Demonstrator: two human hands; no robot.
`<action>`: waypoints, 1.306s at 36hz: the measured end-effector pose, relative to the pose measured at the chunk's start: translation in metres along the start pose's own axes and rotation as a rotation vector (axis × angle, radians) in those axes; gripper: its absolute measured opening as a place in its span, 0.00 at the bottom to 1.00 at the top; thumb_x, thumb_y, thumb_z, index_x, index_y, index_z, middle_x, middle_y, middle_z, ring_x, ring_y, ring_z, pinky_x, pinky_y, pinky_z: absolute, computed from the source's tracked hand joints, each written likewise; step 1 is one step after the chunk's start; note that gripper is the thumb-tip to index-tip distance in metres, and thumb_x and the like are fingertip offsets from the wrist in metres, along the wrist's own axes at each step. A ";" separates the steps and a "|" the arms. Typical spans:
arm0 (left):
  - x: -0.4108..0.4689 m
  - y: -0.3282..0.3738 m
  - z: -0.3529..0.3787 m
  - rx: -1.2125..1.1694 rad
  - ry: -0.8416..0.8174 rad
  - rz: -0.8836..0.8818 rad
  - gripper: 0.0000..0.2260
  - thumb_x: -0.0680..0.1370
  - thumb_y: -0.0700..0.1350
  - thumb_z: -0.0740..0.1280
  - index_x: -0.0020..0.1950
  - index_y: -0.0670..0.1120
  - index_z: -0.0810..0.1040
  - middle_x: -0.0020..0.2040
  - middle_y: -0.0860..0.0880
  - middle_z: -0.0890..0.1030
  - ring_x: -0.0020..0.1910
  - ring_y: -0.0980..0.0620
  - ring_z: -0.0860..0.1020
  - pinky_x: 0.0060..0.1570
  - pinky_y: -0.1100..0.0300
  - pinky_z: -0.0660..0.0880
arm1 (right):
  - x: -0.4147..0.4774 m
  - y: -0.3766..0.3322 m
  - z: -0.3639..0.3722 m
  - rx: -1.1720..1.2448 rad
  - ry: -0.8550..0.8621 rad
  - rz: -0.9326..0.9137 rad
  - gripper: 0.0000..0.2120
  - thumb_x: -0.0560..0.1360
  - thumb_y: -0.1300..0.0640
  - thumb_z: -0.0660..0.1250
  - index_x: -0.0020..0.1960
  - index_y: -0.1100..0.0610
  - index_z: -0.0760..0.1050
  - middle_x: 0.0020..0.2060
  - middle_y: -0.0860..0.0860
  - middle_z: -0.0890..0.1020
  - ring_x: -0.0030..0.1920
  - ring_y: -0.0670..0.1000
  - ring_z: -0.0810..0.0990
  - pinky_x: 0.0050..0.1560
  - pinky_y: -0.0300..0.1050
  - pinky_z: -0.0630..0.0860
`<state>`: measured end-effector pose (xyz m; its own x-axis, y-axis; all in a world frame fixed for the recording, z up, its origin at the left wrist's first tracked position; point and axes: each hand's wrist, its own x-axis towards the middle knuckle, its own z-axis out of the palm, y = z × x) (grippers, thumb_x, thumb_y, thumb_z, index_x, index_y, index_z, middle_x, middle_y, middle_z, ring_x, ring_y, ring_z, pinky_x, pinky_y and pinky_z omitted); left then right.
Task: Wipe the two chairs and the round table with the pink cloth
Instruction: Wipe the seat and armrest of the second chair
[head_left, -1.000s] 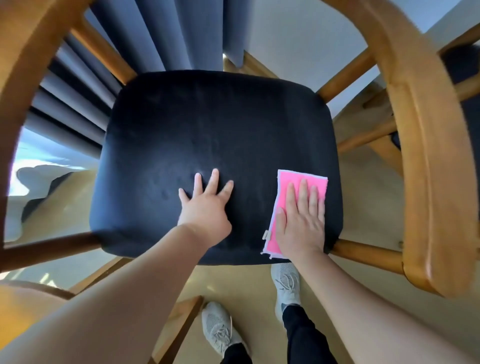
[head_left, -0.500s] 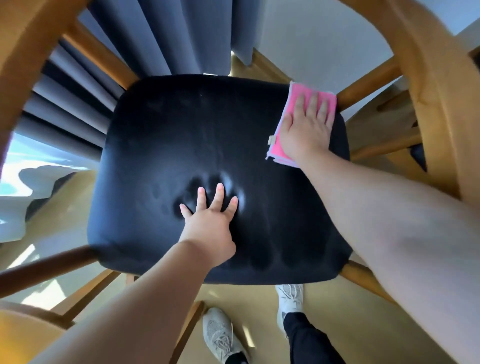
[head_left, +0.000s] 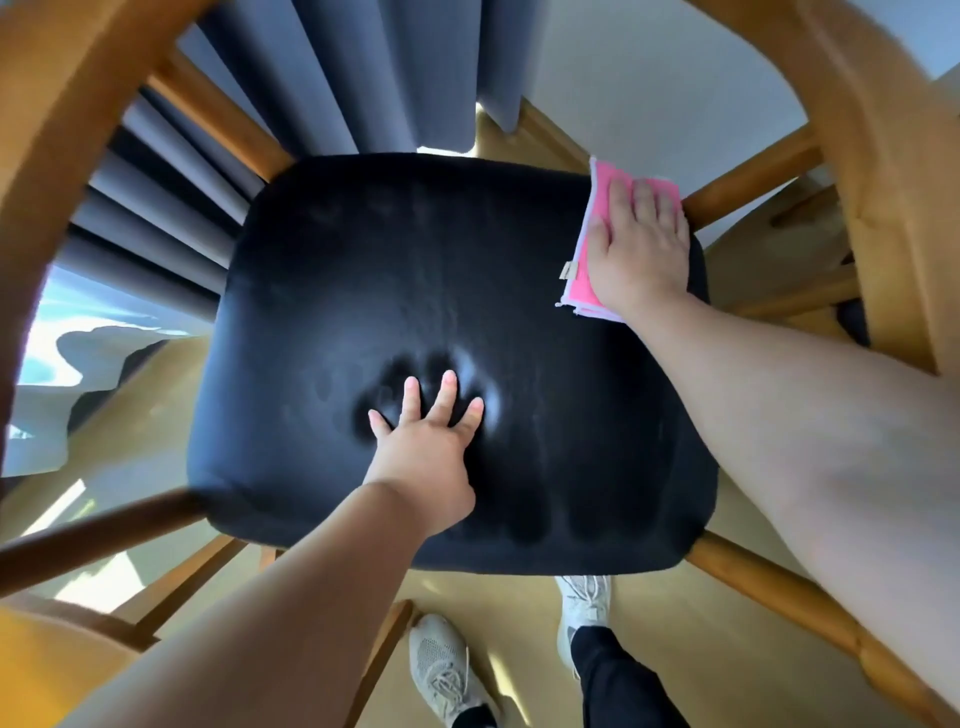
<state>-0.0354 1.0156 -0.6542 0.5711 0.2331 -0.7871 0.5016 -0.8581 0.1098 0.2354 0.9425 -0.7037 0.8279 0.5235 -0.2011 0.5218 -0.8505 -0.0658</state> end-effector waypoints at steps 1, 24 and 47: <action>0.000 -0.001 0.000 -0.003 0.003 0.001 0.40 0.71 0.41 0.59 0.77 0.56 0.41 0.77 0.52 0.34 0.75 0.39 0.35 0.70 0.33 0.46 | -0.009 0.003 0.001 -0.004 0.006 0.011 0.28 0.83 0.45 0.41 0.80 0.55 0.49 0.78 0.58 0.56 0.78 0.61 0.51 0.78 0.57 0.47; -0.004 -0.007 0.005 -0.025 0.102 0.057 0.40 0.71 0.41 0.59 0.77 0.57 0.43 0.77 0.53 0.36 0.75 0.40 0.37 0.71 0.35 0.46 | -0.214 0.018 0.050 0.140 -0.007 0.446 0.30 0.81 0.44 0.43 0.80 0.54 0.48 0.79 0.57 0.50 0.78 0.60 0.48 0.77 0.56 0.48; -0.190 -0.130 0.027 -0.164 0.532 0.139 0.23 0.70 0.34 0.62 0.65 0.43 0.75 0.59 0.45 0.80 0.47 0.46 0.81 0.39 0.65 0.70 | -0.281 -0.105 0.074 0.042 -0.029 -0.140 0.29 0.81 0.47 0.43 0.78 0.58 0.54 0.78 0.59 0.57 0.78 0.63 0.51 0.76 0.63 0.49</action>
<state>-0.2268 1.0699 -0.5350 0.8661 0.3573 -0.3496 0.4681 -0.8249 0.3167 -0.0670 0.8814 -0.7126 0.7412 0.6359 -0.2150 0.6221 -0.7711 -0.1357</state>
